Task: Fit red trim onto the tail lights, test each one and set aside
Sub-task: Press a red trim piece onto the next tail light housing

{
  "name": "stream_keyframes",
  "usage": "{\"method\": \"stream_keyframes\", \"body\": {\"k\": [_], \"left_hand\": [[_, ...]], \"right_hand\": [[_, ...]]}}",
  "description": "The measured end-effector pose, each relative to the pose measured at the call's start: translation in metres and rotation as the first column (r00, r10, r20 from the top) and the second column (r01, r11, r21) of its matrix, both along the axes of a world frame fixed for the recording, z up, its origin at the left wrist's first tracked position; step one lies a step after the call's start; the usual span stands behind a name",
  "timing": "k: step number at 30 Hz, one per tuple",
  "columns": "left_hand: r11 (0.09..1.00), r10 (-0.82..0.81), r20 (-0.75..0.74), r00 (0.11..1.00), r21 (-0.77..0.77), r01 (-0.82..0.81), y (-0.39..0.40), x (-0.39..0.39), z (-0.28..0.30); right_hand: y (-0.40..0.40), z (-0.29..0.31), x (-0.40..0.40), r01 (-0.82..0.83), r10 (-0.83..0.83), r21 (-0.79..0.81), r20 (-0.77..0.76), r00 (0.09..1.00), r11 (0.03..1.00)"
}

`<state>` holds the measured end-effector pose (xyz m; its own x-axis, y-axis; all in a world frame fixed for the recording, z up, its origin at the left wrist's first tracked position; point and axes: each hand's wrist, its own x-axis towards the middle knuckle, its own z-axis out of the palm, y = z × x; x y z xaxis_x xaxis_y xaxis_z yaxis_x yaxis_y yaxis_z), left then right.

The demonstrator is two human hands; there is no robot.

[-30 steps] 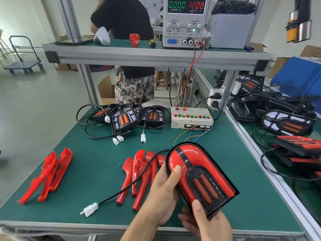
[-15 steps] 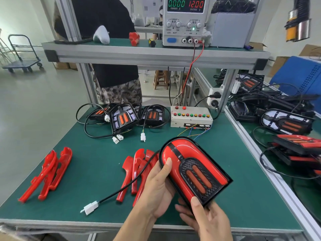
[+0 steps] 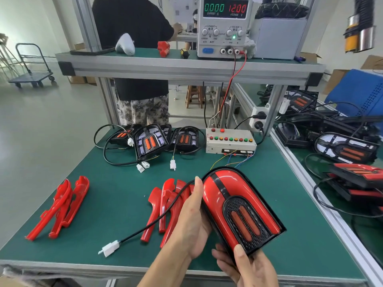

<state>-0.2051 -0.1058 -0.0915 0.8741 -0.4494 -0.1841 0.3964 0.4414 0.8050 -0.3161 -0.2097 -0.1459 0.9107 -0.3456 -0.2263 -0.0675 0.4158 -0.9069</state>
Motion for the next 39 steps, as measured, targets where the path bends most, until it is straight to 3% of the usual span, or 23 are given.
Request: {"method": "stream_keyframes", "body": {"k": [3, 8, 11, 13, 15, 16, 19, 21, 23, 25, 28, 33, 36, 39], "left_hand": [[0.988, 0.102, -0.016, 0.995, 0.117, -0.100, -0.002, 0.005, 0.002], [0.990, 0.101, -0.048, 0.994, 0.106, -0.096, -0.002, 0.004, 0.004], [0.992, -0.052, -0.032, 0.998, -0.114, 0.048, 0.010, 0.002, 0.002], [0.900, -0.179, -0.043, 0.983, -0.410, 0.146, 0.020, 0.001, -0.001], [0.805, -0.180, -0.114, 0.977, -0.587, 0.080, 0.022, 0.003, -0.001], [0.814, -0.126, -0.153, 0.980, -0.581, 0.014, 0.020, 0.002, -0.002], [0.957, 0.187, -0.082, 0.979, -0.211, -0.201, 0.013, -0.002, -0.010], [0.931, 0.344, 0.112, 0.932, 0.086, -0.354, 0.010, -0.003, -0.018], [0.847, 0.344, 0.299, 0.890, 0.312, -0.431, 0.011, -0.003, -0.019], [0.797, 0.229, 0.389, 0.892, 0.451, -0.402, 0.015, -0.004, -0.022], [0.854, 0.085, 0.376, 0.923, 0.449, -0.262, 0.011, -0.007, -0.025], [0.921, -0.002, 0.376, 0.927, 0.361, -0.144, -0.004, -0.016, -0.019], [0.946, 0.036, 0.313, 0.949, 0.296, -0.134, -0.010, -0.017, -0.017], [0.943, 0.062, 0.340, 0.938, 0.288, -0.167, -0.010, -0.018, -0.016]], "right_hand": [[-0.002, -0.001, 0.001, 0.018, -0.019, 0.003, 0.015, 1.000, 1.000], [-0.003, -0.007, 0.000, -0.009, 0.009, -0.009, 0.032, 0.999, 1.000], [-0.003, -0.004, 0.000, 0.015, -0.016, 0.034, 0.021, 1.000, 0.999], [-0.005, 0.001, 0.000, 0.019, -0.021, 0.088, 0.024, 0.999, 0.996], [-0.006, 0.007, 0.002, 0.024, -0.030, 0.122, 0.043, 0.999, 0.992], [-0.007, 0.009, 0.002, 0.026, -0.033, 0.131, 0.053, 0.998, 0.991], [-0.010, 0.014, 0.003, 0.021, -0.032, 0.149, 0.067, 0.997, 0.989], [-0.011, 0.015, 0.003, 0.012, -0.023, 0.151, 0.067, 0.997, 0.988], [-0.011, 0.015, 0.003, 0.021, -0.031, 0.159, 0.060, 0.998, 0.987], [-0.011, 0.014, 0.003, 0.031, -0.039, 0.162, 0.048, 0.998, 0.986], [-0.009, 0.014, 0.002, 0.051, -0.055, 0.150, 0.020, 0.998, 0.987], [-0.006, 0.012, 0.001, 0.061, -0.060, 0.058, -0.013, 0.998, 0.996], [-0.005, 0.010, -0.001, 0.047, -0.047, 0.013, -0.009, 0.999, 0.999], [-0.004, 0.010, -0.002, 0.041, -0.041, -0.021, -0.002, 0.999, 0.999]]}}
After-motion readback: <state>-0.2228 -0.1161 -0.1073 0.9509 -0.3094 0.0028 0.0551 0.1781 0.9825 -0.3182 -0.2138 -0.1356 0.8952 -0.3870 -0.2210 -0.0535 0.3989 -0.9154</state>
